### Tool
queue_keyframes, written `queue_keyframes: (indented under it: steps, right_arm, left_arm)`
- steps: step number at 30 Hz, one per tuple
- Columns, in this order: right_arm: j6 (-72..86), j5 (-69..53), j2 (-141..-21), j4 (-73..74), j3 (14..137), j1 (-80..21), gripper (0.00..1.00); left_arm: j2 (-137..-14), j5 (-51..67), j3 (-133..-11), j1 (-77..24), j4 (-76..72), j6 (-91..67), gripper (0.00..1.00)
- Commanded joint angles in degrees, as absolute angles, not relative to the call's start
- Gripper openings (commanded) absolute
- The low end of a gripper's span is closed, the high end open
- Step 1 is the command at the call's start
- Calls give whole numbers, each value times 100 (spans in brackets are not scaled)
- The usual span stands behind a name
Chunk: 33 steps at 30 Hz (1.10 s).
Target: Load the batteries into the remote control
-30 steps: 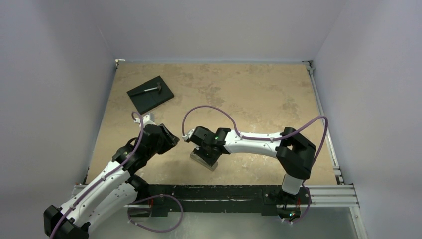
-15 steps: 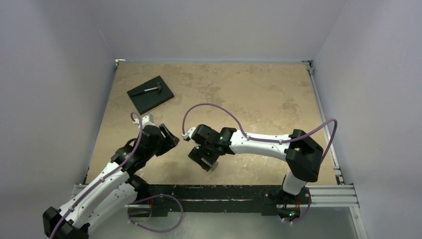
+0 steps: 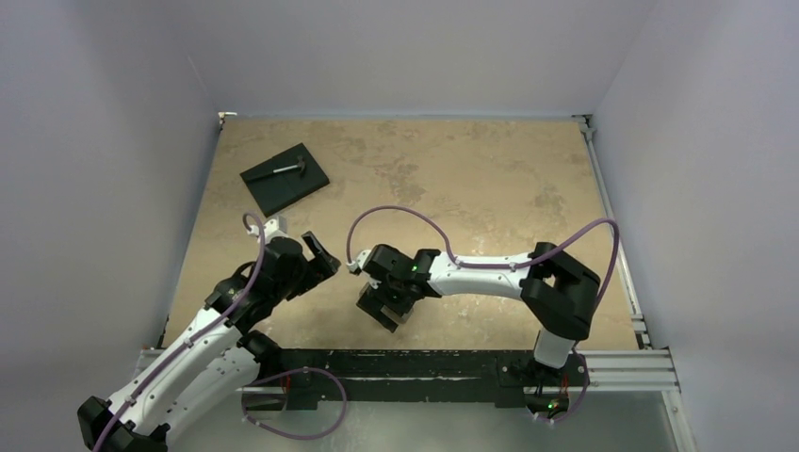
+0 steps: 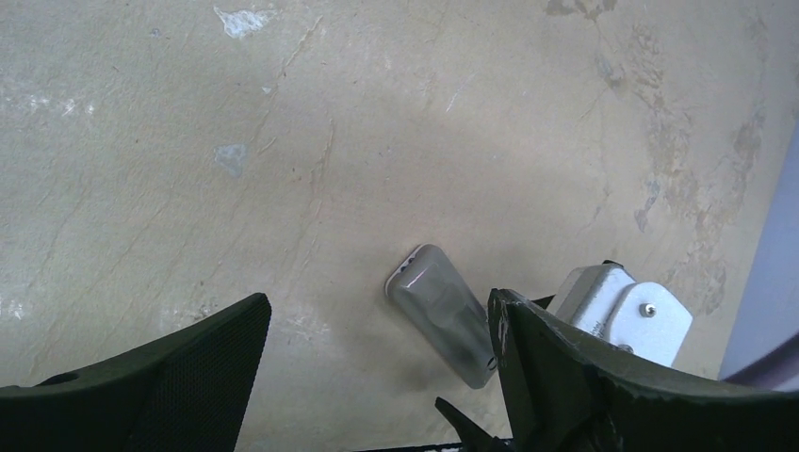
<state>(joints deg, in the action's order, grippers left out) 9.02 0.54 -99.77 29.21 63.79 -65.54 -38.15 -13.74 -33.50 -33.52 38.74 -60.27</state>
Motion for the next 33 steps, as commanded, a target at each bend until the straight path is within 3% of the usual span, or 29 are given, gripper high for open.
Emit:
queue_keyframes:
  steps: [1,8,22,27,30,33]
  right_arm:
    - [965,104,-10039,2638,6266,-6521,99]
    - [1045,73,-10116,2522,6173,-6521,94]
    - [1277,430,-9883,2703,6101,-6521,36]
    - [1314,247,-9519,2586,5994,-6502,20]
    - [1327,66,-9257,2559,5930,-6432,13]
    - [1292,-182,-8977,2523,5861,-6309,9]
  left_arm:
    - [-3715,-1503,-3595,-3344,3986,-6012,86]
    - [-3666,-1493,-3610,-3347,4042,-6080,85]
    - [-3675,-1292,-3488,-3348,4050,-6325,86]
    - [-3788,-994,-3389,-3343,3832,-6314,87]
    - [-3876,-795,-3358,-3345,3676,-6206,98]
    - [-3973,-563,-3325,-3345,3474,-6057,99]
